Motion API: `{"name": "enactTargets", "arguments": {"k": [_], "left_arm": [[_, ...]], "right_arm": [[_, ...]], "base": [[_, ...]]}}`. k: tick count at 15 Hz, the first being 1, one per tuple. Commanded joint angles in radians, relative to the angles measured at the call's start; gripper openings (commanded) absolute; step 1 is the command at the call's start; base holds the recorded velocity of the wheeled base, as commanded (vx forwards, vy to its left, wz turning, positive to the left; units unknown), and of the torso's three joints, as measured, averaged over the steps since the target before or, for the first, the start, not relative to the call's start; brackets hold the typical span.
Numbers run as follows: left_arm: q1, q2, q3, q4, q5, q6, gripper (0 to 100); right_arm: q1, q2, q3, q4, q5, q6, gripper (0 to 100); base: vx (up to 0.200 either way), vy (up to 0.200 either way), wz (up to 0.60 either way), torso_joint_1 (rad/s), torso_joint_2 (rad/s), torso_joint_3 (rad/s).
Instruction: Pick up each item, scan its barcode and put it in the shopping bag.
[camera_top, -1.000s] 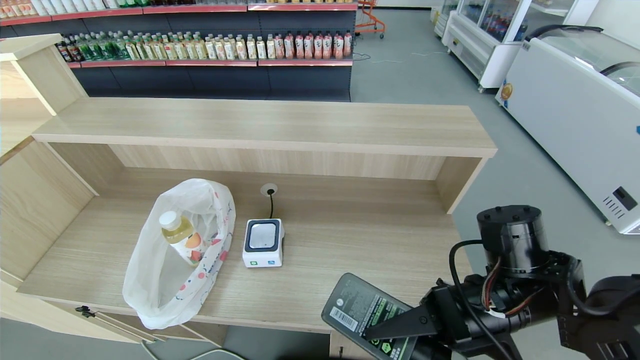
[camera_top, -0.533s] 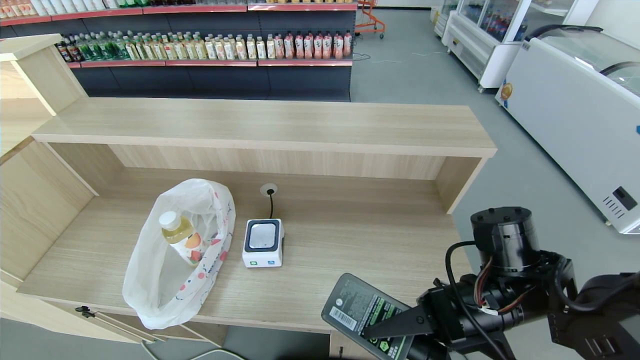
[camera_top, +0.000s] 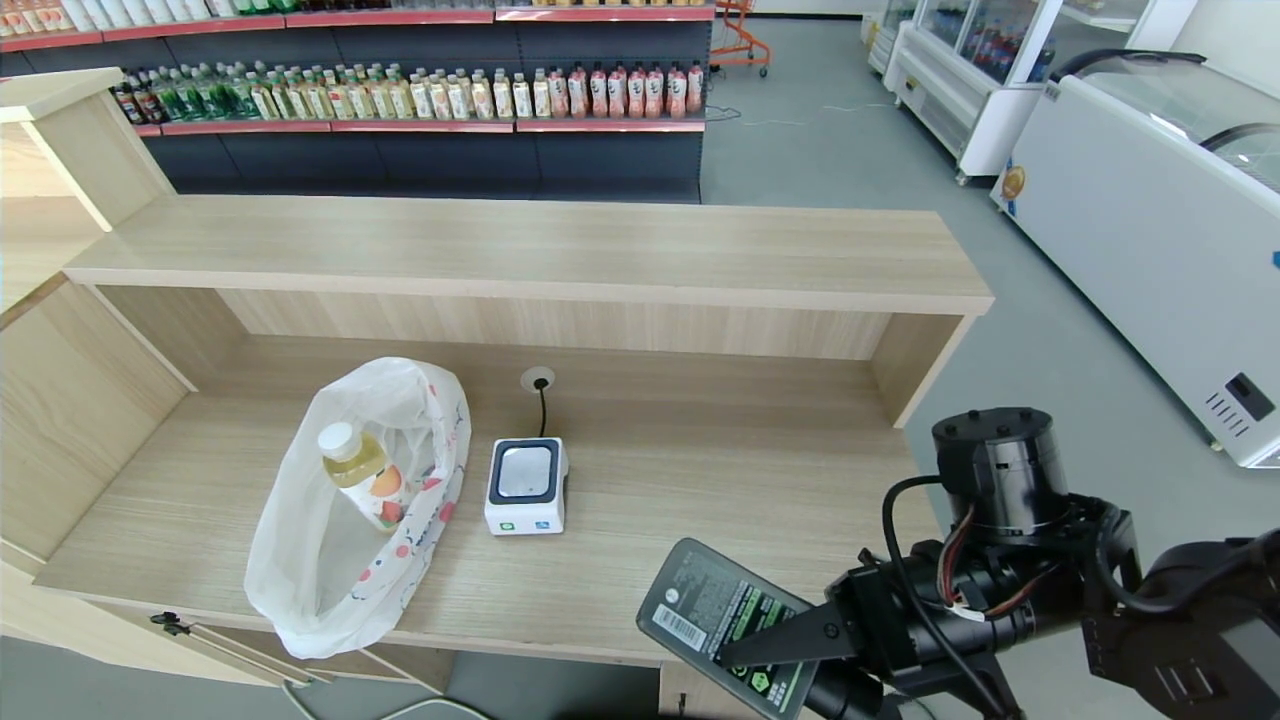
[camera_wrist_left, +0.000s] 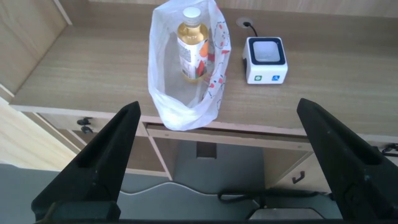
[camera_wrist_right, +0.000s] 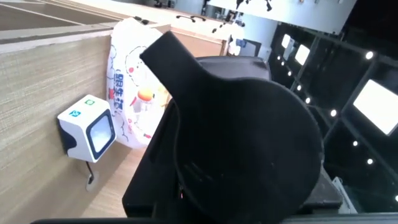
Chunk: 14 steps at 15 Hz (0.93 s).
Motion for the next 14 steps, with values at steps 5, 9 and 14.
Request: {"name": "enactTargets", "arguments": {"k": [5, 9, 14], "left_arm": [[0.0, 0.0, 0.0, 0.0, 0.0, 0.0, 100], [0.0, 0.0, 0.0, 0.0, 0.0, 0.0, 100], [0.0, 0.0, 0.0, 0.0, 0.0, 0.0, 100]], "right_arm": [[0.029, 0.006, 0.0, 0.001, -0.003, -0.03, 0], [0.031, 0.001, 0.012, 0.001, -0.003, -0.035, 0], [0.034, -0.005, 0.02, -0.001, -0.003, -0.035, 0]], "base": [[0.0, 0.0, 0.0, 0.0, 0.0, 0.0], [0.0, 0.0, 0.0, 0.0, 0.0, 0.0], [0.0, 0.0, 0.0, 0.0, 0.0, 0.0]]}}
